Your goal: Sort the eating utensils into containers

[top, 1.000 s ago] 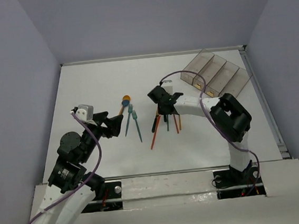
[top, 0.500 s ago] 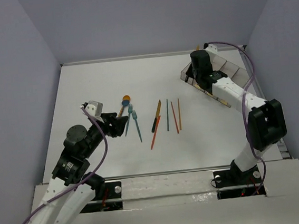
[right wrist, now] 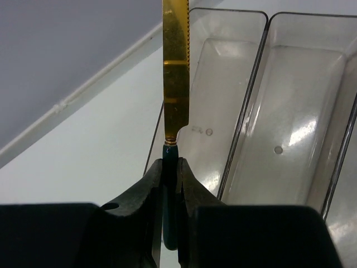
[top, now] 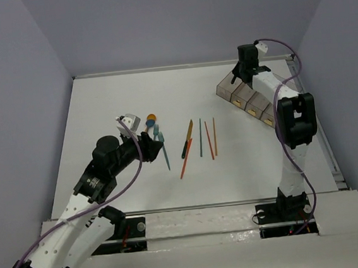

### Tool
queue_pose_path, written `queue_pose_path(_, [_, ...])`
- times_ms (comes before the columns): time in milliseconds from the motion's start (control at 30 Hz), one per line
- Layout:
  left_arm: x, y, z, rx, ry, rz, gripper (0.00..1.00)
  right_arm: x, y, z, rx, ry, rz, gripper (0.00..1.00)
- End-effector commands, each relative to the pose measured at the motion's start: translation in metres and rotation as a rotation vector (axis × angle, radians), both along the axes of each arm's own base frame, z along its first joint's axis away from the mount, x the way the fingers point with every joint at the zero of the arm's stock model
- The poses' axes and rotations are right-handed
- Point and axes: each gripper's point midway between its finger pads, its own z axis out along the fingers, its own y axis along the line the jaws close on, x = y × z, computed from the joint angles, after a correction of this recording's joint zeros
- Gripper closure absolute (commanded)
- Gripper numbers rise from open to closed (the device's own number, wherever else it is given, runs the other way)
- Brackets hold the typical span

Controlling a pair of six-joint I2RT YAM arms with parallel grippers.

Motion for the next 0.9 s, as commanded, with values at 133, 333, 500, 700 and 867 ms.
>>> queue_pose_path(133, [0.012,-0.014,-0.012,0.009,0.053,-0.022,0.53,0.036,-0.022,0.010,0.031,-0.041,-0.011,1.00])
queue_pose_path(333, [0.019,-0.026,-0.040,0.037,0.187,-0.034,0.60,0.046,-0.019,-0.018,0.055,0.001,0.012,0.91])
queue_pose_path(500, [0.022,-0.032,-0.054,0.035,0.258,-0.017,0.63,0.050,-0.009,-0.027,0.094,0.008,0.047,0.77])
queue_pose_path(700, [0.036,-0.026,-0.068,0.045,0.296,0.119,0.61,0.045,-0.011,-0.017,0.099,-0.002,0.068,0.50])
queue_pose_path(867, [0.048,-0.039,-0.076,0.020,0.302,0.132,0.65,0.027,0.002,0.029,0.119,-0.073,0.161,0.47])
